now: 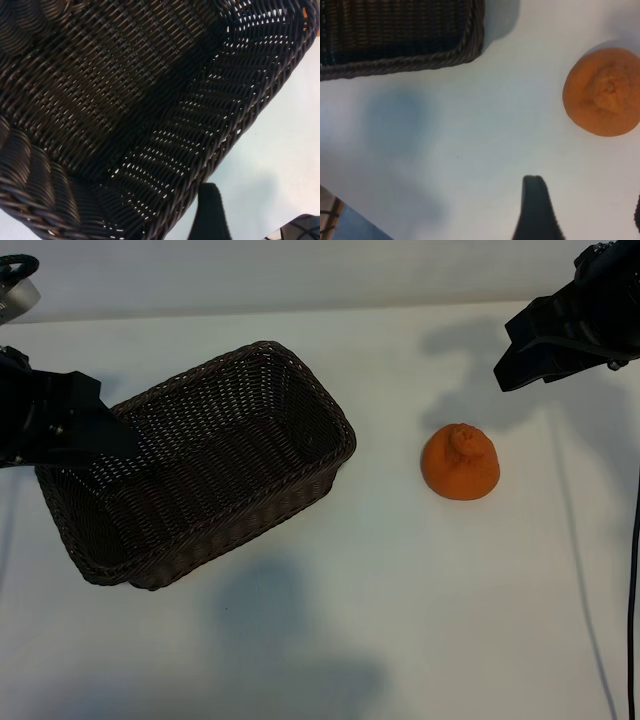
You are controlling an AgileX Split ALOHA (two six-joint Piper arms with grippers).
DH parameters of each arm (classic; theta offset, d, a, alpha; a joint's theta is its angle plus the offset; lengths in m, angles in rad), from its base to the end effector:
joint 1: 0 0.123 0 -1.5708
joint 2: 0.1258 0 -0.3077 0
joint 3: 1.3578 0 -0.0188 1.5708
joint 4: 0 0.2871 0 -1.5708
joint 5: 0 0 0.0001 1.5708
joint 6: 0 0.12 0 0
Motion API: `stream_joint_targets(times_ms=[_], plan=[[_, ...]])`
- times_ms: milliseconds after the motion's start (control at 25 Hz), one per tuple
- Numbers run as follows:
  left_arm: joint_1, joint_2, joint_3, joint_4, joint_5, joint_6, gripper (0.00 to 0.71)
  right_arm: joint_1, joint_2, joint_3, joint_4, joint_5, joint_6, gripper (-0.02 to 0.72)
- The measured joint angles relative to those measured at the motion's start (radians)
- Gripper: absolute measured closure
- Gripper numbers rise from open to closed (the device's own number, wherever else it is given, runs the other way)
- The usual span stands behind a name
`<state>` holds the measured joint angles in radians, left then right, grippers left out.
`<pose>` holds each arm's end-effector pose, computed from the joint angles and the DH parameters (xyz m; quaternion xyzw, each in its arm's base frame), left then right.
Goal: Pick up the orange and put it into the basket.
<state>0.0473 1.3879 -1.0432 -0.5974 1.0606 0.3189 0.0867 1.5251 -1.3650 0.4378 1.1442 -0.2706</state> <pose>0.3018 -0.0447 0.2766 0.0192 0.9543 -0.2464 0.1681 0.3492 0.0769 0.3252 -0.1179 0.9552 0.1938 0.1903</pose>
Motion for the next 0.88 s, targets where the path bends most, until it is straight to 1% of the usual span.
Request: stream_joint_targets(times_ms=[680,800,880], plan=[[0.000,0.000,0.000,0.000,0.000,0.004,0.150,0.000,0.000,0.000,0.000,0.000,0.000,0.244],[0.000,0.000,0.000,-0.001,-0.012,0.003,0.150,0.000,0.000,0.000,0.000,0.000,0.000,0.244],[0.000,0.000,0.000,-0.001,-0.039,0.003,0.150,0.000,0.000,0.000,0.000,0.000,0.000,0.244]])
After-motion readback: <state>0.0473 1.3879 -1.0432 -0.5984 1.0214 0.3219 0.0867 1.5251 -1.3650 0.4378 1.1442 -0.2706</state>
